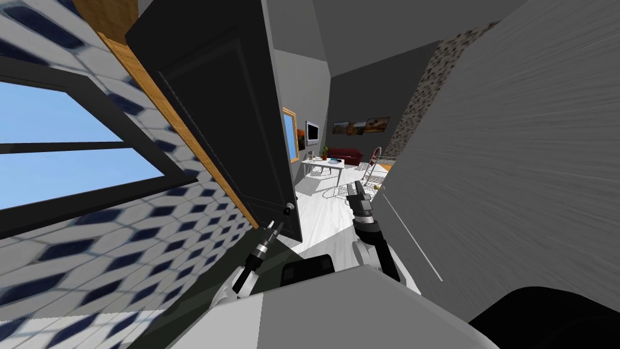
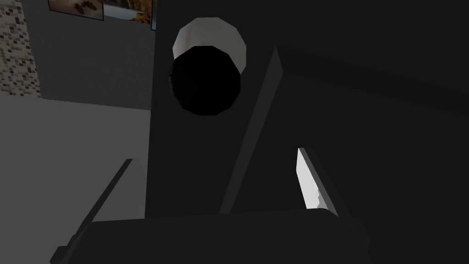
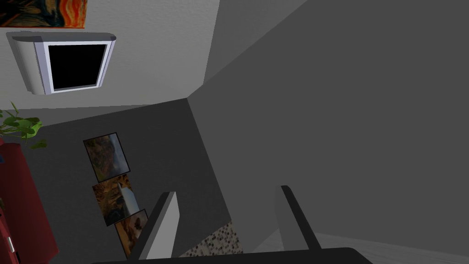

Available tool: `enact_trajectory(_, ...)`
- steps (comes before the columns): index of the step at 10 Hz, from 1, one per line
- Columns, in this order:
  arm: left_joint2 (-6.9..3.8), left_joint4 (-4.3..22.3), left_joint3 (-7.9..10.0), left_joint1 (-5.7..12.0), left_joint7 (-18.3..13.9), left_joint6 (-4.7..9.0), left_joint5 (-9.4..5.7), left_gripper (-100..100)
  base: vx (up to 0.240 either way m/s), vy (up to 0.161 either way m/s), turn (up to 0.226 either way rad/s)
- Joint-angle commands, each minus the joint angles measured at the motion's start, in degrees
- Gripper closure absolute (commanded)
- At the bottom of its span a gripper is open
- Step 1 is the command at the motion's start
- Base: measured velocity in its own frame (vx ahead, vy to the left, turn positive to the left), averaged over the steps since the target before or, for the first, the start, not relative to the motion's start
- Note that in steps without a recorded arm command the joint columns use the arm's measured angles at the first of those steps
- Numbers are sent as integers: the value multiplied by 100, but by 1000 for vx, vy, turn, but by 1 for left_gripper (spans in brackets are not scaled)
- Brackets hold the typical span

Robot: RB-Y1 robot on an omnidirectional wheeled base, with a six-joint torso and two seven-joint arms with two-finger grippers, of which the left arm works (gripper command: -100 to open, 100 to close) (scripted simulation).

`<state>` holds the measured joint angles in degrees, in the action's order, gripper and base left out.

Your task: Push the door open

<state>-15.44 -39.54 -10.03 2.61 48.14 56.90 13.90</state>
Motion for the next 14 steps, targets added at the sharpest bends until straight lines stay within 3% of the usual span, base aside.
enact_trajectory(1, -71, 44, 25, -5, 286, 64, 69, -100, -41, -25, 17)
enact_trajectory(9, -369, 61, 121, -128, 1260, 251, 367, -100, -39, -31, 26)
enact_trajectory(14, -264, 92, 160, -55, 1281, 150, 328, -100, 115, -50, -27)
